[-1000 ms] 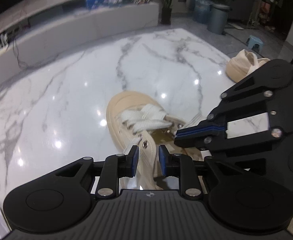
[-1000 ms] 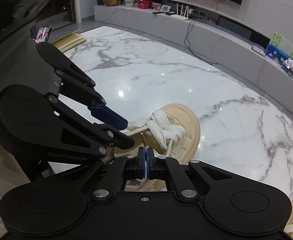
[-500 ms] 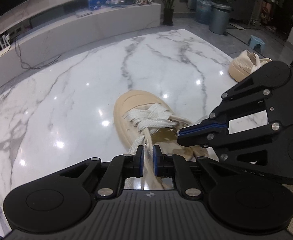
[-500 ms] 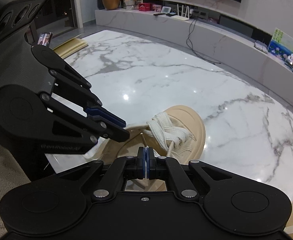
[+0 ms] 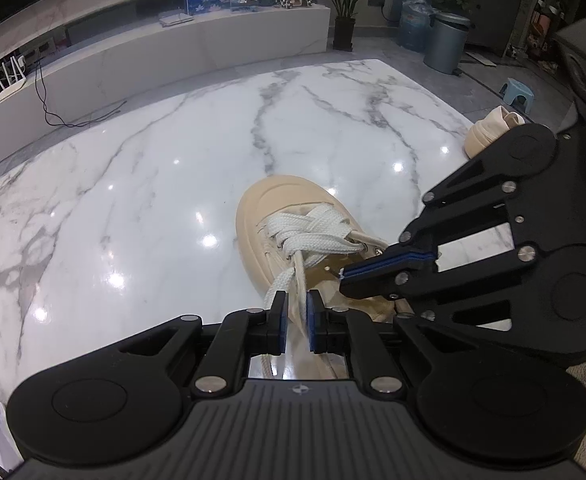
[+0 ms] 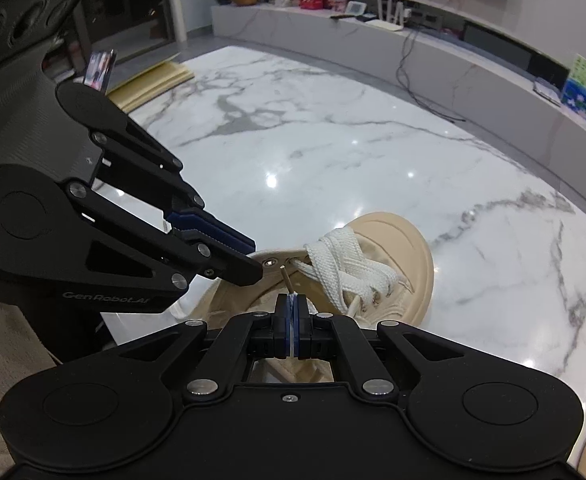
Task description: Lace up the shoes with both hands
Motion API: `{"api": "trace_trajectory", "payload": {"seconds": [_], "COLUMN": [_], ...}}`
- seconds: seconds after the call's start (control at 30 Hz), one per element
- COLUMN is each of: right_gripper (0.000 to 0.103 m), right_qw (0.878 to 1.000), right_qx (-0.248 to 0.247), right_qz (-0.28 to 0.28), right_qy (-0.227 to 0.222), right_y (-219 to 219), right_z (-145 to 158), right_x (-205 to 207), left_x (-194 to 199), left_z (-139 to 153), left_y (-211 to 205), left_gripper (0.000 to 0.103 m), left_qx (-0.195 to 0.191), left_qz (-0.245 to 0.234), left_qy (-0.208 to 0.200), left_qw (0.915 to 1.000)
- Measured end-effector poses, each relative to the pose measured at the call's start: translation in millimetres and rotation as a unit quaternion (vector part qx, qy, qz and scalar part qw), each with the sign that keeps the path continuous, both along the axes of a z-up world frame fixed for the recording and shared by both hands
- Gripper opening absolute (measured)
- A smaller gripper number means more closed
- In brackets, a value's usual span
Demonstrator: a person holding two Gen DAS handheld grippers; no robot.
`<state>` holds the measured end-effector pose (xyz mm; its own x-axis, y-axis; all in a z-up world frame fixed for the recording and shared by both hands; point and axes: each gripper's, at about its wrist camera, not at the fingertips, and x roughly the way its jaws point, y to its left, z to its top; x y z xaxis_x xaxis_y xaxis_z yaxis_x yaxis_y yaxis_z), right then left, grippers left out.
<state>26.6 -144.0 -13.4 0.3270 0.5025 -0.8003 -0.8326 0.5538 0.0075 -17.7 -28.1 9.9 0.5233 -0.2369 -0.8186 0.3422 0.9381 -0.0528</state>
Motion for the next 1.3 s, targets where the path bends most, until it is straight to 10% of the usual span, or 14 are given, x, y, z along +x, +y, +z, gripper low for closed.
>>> {"api": "trace_trajectory", "payload": {"seconds": [1.3], "right_gripper": [0.001], "right_qw": [0.998], "right_qx": [-0.029], "right_qz": [0.057], "right_qy": [0.018], "right_y": [14.8], "right_z": [8.6], "right_x": [-1.9], "left_x": [0.1], "left_z": [-0.9], "left_y": [-2.3], "left_gripper": [0.009], "left_qx": [0.001], "left_qz": [-0.01], "left_qy": [0.006], "left_qw": [0.9999]}}
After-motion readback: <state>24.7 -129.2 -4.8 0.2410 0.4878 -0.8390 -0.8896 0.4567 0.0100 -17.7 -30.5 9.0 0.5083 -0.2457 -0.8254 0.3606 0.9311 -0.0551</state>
